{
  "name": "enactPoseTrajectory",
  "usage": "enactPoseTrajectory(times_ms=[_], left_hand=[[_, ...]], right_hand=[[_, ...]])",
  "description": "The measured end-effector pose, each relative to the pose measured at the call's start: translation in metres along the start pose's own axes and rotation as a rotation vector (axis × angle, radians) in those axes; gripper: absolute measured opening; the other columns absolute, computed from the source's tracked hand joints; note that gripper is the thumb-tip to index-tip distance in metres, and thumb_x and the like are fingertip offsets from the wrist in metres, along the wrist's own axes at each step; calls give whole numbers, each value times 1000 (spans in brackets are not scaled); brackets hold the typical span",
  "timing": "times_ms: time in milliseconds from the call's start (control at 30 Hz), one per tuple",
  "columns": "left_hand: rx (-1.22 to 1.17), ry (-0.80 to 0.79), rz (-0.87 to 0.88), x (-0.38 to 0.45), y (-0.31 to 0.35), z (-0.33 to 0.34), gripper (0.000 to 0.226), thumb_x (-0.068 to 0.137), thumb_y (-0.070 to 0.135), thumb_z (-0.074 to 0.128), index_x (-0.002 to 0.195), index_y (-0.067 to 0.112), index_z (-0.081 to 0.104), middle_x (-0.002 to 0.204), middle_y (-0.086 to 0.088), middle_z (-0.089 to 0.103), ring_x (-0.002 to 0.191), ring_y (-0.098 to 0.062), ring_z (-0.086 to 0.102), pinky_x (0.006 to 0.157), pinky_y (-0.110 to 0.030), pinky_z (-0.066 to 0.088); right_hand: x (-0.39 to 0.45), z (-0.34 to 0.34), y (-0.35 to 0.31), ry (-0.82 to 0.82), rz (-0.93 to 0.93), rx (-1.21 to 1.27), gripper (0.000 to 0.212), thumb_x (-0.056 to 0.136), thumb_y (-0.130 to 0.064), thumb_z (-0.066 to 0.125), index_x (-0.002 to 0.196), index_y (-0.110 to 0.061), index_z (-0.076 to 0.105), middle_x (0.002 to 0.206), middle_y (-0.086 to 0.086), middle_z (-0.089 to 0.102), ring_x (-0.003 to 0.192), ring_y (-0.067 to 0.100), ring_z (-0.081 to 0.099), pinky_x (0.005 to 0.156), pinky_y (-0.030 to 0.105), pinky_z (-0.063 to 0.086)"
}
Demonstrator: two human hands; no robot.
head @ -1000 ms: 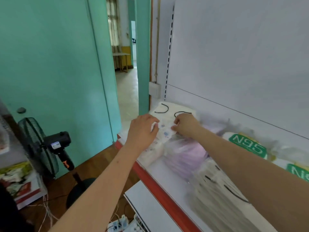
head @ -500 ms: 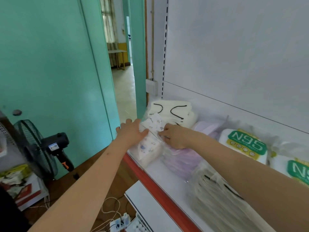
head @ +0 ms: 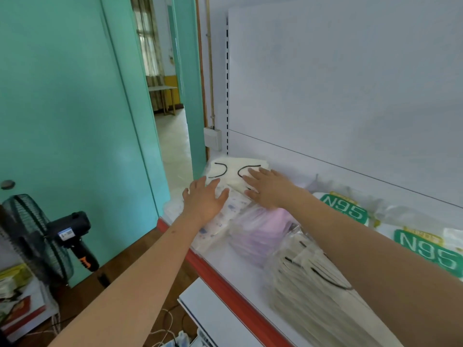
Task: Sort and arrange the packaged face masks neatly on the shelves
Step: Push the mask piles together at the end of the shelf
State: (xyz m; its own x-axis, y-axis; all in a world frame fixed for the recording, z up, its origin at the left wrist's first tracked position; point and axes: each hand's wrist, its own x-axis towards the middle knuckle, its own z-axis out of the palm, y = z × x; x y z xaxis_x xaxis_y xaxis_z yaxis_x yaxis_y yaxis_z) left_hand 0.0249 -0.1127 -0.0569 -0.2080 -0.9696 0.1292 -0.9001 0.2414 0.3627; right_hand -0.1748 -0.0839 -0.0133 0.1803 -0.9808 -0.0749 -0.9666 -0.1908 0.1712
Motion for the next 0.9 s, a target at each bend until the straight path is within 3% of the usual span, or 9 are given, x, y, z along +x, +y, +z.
enactPoseTrajectory(times_ms=[67,167,267,333,467,600,700,900], left_hand=[[44,-39,3,1,5,8,60,100,62,35,154,36,36,166,-9,23,152,-33,20,121,-52,16],[117,-54,27,2,7,16,58,99,63,35,150,36,42,162,-9,31,147,-36,26,119,-54,17],[141,-68,33,-1,8,18,57,99,62,37,146,33,48,158,-9,36,146,-37,28,119,-56,15],[89,11,44,-3,10,17,56,99,57,41,147,29,47,160,-10,34,148,-34,25,121,-55,13],[-14,169,136,-4,23,7,55,100,47,49,149,25,45,160,-10,35,150,-29,25,122,-49,16],[-103,101,177,-4,34,1,54,101,47,49,150,25,46,158,-9,39,147,-29,32,117,-46,29],[-176,60,212,-14,46,4,54,100,47,49,148,22,48,156,-8,42,144,-29,37,116,-48,35],[-291,138,397,-53,97,2,45,97,35,60,139,17,58,145,-7,54,133,-29,48,109,-46,42]], right_hand=[[4,1,2,-95,59,34,63,104,-55,20,158,-24,15,167,0,9,151,27,19,120,46,21],[-2,6,1,-110,132,73,61,103,-58,23,150,-21,36,155,5,34,139,31,40,108,45,38],[-10,7,0,-83,171,131,58,102,-58,27,128,-16,57,136,10,53,123,31,53,99,43,44],[-13,3,0,-55,190,130,58,102,-59,27,120,-16,62,128,10,57,118,32,55,94,42,43],[-18,-5,0,75,221,105,60,101,-61,23,125,-23,63,124,6,61,119,31,54,92,40,41],[-26,-8,5,108,237,199,59,101,-62,24,126,-25,62,123,7,61,118,30,56,88,38,41],[-47,-11,15,157,260,286,55,103,-55,29,139,-23,54,136,8,55,125,32,52,100,42,44],[-111,-19,51,406,400,507,46,104,-41,41,143,-17,50,145,7,51,133,28,47,107,41,40]])
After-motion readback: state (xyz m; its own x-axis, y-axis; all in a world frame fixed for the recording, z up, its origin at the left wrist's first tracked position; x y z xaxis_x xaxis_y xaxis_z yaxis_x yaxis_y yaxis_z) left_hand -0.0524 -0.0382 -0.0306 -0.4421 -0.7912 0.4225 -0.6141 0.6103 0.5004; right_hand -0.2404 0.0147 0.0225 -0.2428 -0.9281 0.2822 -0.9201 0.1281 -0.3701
